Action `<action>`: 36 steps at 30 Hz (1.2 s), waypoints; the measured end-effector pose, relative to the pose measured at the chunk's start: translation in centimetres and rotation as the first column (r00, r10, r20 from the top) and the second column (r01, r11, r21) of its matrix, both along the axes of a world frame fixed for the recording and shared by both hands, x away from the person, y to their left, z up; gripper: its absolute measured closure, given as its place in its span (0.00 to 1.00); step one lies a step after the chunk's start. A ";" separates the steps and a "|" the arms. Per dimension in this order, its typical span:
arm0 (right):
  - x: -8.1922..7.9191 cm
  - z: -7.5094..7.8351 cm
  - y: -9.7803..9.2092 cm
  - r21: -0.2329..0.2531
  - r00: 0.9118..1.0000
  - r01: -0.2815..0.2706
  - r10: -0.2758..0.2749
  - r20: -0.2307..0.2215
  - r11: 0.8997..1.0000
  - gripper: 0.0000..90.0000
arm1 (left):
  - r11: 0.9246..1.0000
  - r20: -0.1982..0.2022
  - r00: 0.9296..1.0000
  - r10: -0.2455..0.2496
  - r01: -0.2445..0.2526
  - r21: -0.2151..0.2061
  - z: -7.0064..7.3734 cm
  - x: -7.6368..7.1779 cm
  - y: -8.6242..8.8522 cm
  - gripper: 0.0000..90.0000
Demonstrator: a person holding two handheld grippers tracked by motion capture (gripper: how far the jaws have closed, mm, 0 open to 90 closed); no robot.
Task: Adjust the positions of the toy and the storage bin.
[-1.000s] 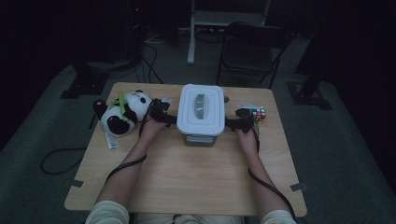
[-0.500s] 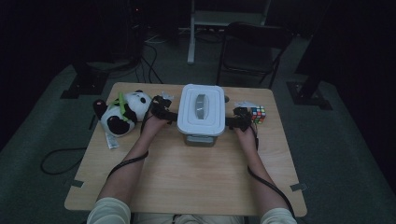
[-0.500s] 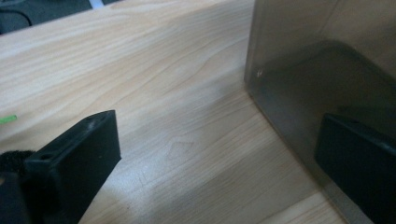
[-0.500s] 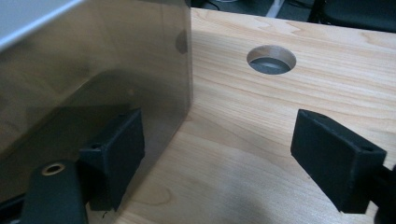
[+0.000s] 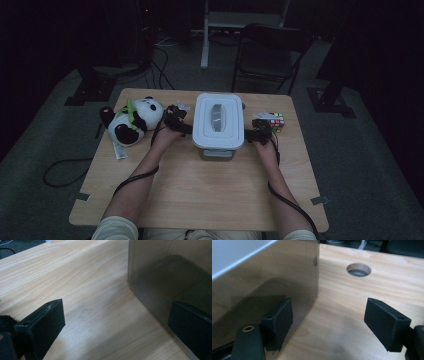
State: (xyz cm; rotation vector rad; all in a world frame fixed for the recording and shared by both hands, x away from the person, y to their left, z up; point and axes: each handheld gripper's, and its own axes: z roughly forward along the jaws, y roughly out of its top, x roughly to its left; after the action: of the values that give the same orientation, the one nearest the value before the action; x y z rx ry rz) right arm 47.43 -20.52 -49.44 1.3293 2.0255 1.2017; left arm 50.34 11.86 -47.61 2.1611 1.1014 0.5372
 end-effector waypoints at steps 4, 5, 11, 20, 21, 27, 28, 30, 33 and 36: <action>-0.9 0.1 -0.2 -0.011 1.000 -0.027 0.027 0.006 1.000 0.26 | 1.000 -0.003 1.000 -0.017 0.017 0.009 0.1 -0.6 -0.1 0.02; -1.1 0.2 -0.3 -0.013 0.999 -0.034 0.034 0.010 0.999 0.26 | 1.000 -0.002 1.000 -0.016 0.016 0.010 0.1 -0.7 -0.1 0.02; -2.6 0.4 -0.5 -0.020 0.997 -0.068 0.069 0.021 0.997 0.27 | 1.000 -0.006 1.000 -0.026 0.026 -0.001 0.0 -1.8 0.0 0.02; -5.0 0.3 -0.7 -0.018 0.996 -0.083 0.083 0.026 0.996 0.28 | 0.998 -0.001 0.998 -0.065 0.065 0.026 0.2 -3.8 -0.4 0.02; -5.3 0.3 -0.7 -0.019 0.996 -0.085 0.086 0.028 0.996 0.29 | 0.997 -0.001 0.998 -0.069 0.069 0.029 0.2 -4.1 -0.4 0.02; -7.3 0.2 -0.9 -0.012 0.995 -0.096 0.096 0.029 0.995 0.29 | 0.993 -0.003 0.994 -0.106 0.106 0.056 0.3 -5.6 -0.6 0.02; -7.7 0.2 -0.9 -0.018 0.995 -0.094 0.095 0.035 0.995 0.29 | 0.992 0.000 0.994 -0.112 0.112 0.064 0.3 -5.9 -0.7 0.02; -8.2 0.2 -1.0 -0.015 0.996 -0.087 0.088 0.035 0.996 0.29 | 0.991 0.000 0.993 -0.117 0.117 0.064 0.3 -6.2 -0.8 0.02; -9.0 0.1 -1.1 -0.008 0.995 -0.088 0.089 0.036 0.996 0.29 | 0.990 -0.001 0.992 -0.127 0.127 0.062 0.3 -6.8 -0.8 0.02; -9.9 0.1 -1.1 0.011 0.995 -0.090 0.089 0.033 0.996 0.29 | 0.989 -0.003 0.991 -0.136 0.136 0.059 0.2 -7.4 -0.7 0.02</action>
State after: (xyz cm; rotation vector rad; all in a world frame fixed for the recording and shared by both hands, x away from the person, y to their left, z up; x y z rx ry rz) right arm 37.53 -21.63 -49.31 1.2282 2.0772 1.2691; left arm 42.96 11.19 -47.43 2.2679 0.9394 0.5143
